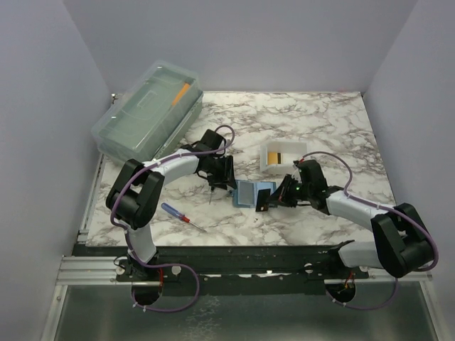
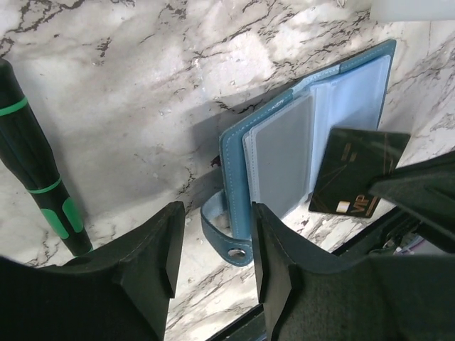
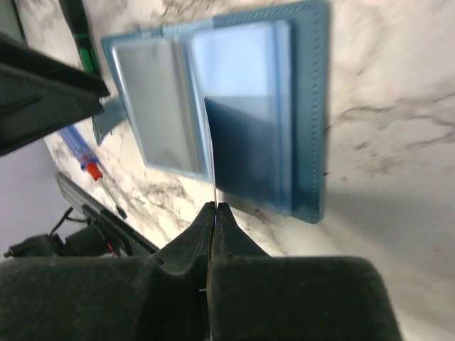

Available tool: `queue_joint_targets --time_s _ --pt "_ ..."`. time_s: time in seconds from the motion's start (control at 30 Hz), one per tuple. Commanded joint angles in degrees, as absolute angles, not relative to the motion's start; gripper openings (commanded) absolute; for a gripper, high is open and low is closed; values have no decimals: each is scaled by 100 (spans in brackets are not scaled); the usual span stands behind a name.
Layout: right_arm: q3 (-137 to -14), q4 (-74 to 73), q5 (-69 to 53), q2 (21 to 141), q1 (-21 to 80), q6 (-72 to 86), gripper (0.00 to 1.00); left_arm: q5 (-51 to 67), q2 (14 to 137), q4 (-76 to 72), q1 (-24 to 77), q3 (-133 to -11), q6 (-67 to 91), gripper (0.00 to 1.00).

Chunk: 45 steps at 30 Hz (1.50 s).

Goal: Put the credit cards into the card holder
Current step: Insert the credit card into the card holder.

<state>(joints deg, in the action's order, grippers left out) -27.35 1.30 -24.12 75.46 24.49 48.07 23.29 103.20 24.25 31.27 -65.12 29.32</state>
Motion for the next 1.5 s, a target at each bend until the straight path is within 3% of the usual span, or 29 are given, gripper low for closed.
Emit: queue_joint_targets --time_s 0.0,0.23,0.7,1.13,1.37,1.47 --pt "-2950 -167 -2079 7570 2143 4570 0 2309 10177 2522 3173 -6679 2859 49" --pt "-3237 -59 -2005 7718 1948 4534 0 2242 10215 2565 3198 -6671 2734 54" --pt "-3937 -92 -1980 8585 1353 3923 0 2308 10193 2573 3234 -6643 2621 54" --pt "-5173 -591 -1667 9591 949 2926 0 2663 10182 2581 3280 -6782 2768 67" --pt "-5226 -963 -2341 9274 953 2532 0 2644 10518 2725 3488 -6952 2634 68" --pt "-5015 -1090 -2898 8940 1057 2541 0 2340 10684 2848 3533 -7027 2513 64"
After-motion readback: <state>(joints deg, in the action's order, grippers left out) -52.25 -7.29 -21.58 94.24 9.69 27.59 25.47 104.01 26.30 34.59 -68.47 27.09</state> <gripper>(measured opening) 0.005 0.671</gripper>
